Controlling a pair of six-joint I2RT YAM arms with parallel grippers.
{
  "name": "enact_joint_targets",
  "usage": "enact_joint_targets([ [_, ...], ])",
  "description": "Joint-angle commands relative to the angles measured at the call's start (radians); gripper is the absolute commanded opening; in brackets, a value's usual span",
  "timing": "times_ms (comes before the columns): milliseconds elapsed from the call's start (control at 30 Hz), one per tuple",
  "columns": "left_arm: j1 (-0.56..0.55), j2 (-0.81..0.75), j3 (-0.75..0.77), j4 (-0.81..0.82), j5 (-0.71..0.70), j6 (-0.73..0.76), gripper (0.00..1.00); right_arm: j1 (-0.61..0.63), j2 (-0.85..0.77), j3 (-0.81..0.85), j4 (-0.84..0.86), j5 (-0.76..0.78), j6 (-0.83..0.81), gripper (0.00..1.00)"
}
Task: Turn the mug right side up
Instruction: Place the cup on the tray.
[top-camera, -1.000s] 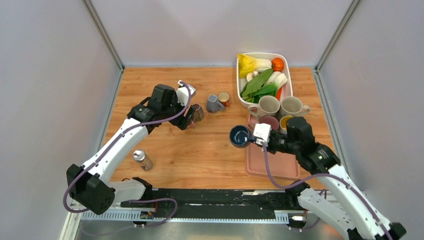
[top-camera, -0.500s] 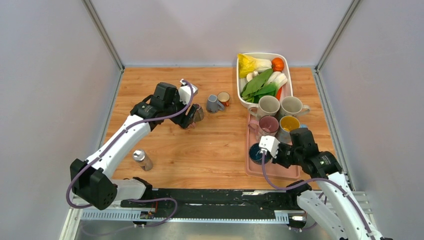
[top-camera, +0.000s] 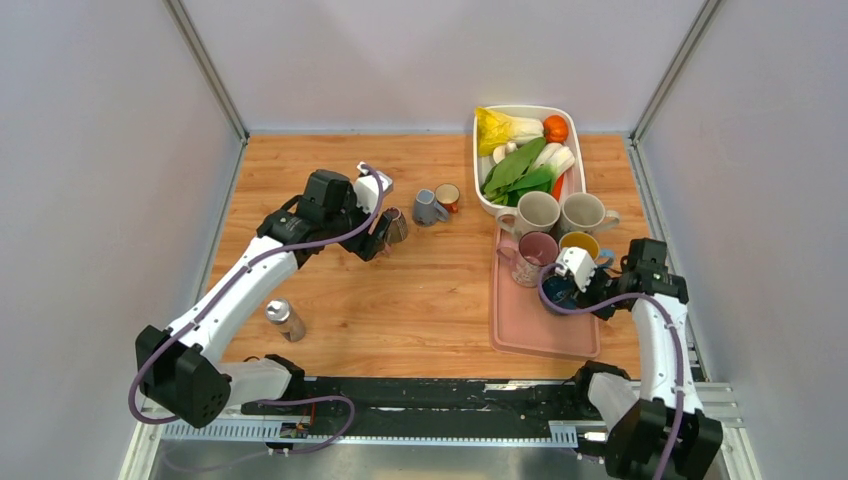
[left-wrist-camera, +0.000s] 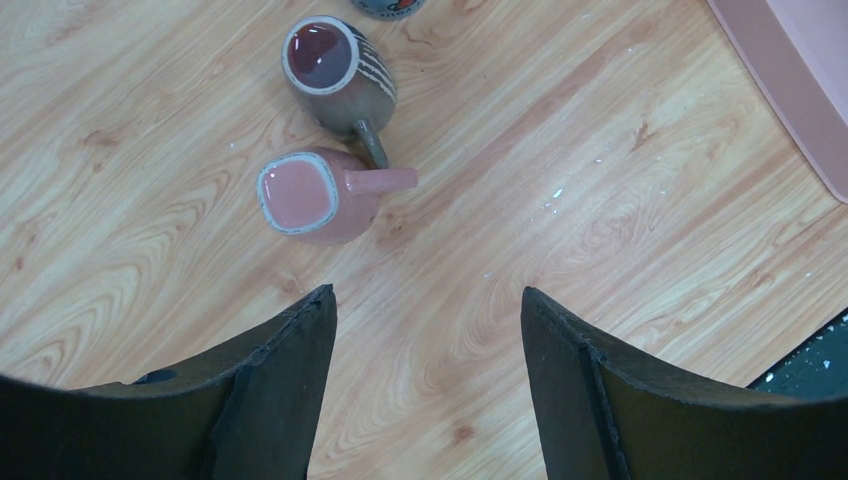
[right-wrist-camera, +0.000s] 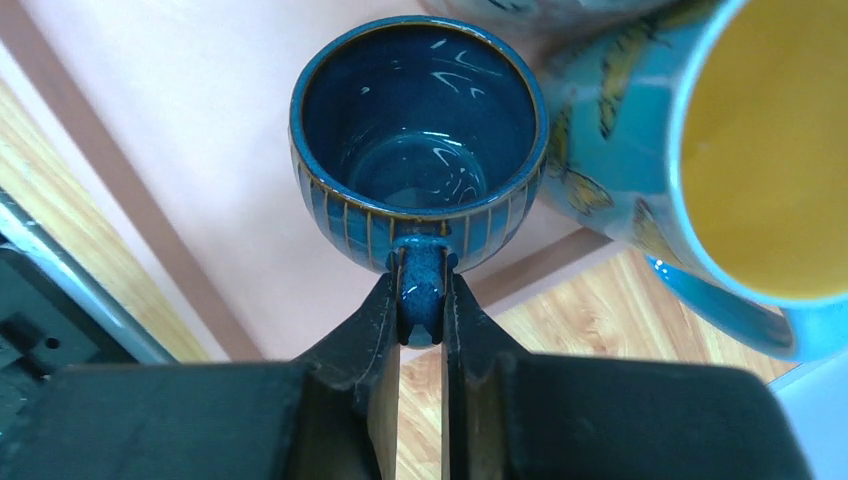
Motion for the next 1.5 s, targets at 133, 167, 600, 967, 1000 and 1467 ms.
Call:
enact_joint_targets([
  [133,0.014,-0.029,-0.002,0.039,0.028,0.014,0.74,-0.195,0.150,0.000,-0.005,-0.050,-0.404,0.00],
  [167,0.015,-0.029,-0.002,0.040,0.029,0.014,0.74,-0.208,0.168,-0.001,0.000,-0.046,-0.412,0.03],
  [600,0.029,-0.036,-0.024,0.046,0.050,0.006,0.74,-0.304,0.276,0.039,0.065,-0.008,-0.366,0.39],
  [967,0.032,-0.030,-0.027,0.044,0.057,0.010,0.74,-0.301,-0.007,0.092,-0.279,-0.108,-0.545,0.67],
  [1000,0.032,-0.028,-0.026,0.046,0.062,0.009,0.74,-0.299,-0.029,0.086,-0.287,-0.125,-0.545,0.69],
  [1467,0.032,-0.014,-0.016,0.057,0.108,-0.023,0.74,-0.112,0.065,0.103,-0.082,-0.209,-0.169,0.64],
])
